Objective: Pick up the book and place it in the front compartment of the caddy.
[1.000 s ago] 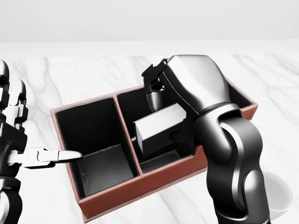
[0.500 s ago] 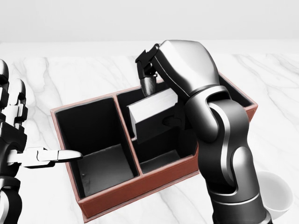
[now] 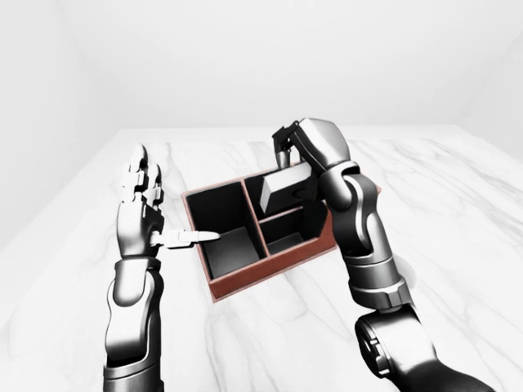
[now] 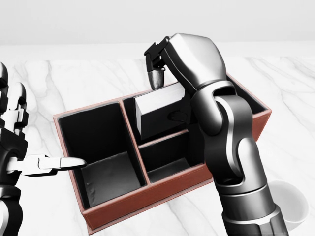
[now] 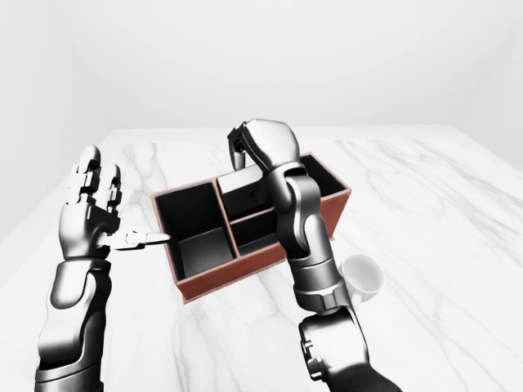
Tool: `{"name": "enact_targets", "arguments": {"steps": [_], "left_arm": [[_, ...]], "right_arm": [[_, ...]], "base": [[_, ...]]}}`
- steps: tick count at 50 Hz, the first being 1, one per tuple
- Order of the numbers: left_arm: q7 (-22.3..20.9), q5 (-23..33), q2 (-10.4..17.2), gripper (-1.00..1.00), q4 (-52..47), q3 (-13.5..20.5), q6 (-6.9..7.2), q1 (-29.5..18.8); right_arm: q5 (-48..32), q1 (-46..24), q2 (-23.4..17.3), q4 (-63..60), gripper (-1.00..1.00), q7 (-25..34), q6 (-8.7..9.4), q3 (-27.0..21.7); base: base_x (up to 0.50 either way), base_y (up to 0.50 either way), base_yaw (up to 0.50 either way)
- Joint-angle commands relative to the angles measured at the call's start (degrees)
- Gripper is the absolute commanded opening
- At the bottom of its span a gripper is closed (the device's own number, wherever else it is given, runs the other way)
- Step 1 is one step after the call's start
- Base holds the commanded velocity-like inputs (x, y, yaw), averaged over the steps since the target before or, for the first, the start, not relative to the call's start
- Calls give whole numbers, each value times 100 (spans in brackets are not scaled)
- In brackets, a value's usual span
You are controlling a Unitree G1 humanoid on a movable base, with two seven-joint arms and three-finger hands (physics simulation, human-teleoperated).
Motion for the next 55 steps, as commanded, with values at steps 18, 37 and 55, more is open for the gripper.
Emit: {"name": "enact_targets", "arguments": {"steps": [18, 37, 55], "left_arm": [[-1, -11, 5, 100, -20, 10, 0, -4], [9, -27, 16, 100, -41, 18, 0, -15], [15, -40, 24, 100, 3, 35, 0, -38]], "right_arm": [[338, -322, -92, 854, -100, -1017, 0, -82], [489, -508, -75, 1339, -100, -1418, 0, -65], [607, -680, -88, 2009, -100, -1854, 0, -68]], "base": [[0, 0, 0], [0, 0, 0], [0, 0, 0]]}}
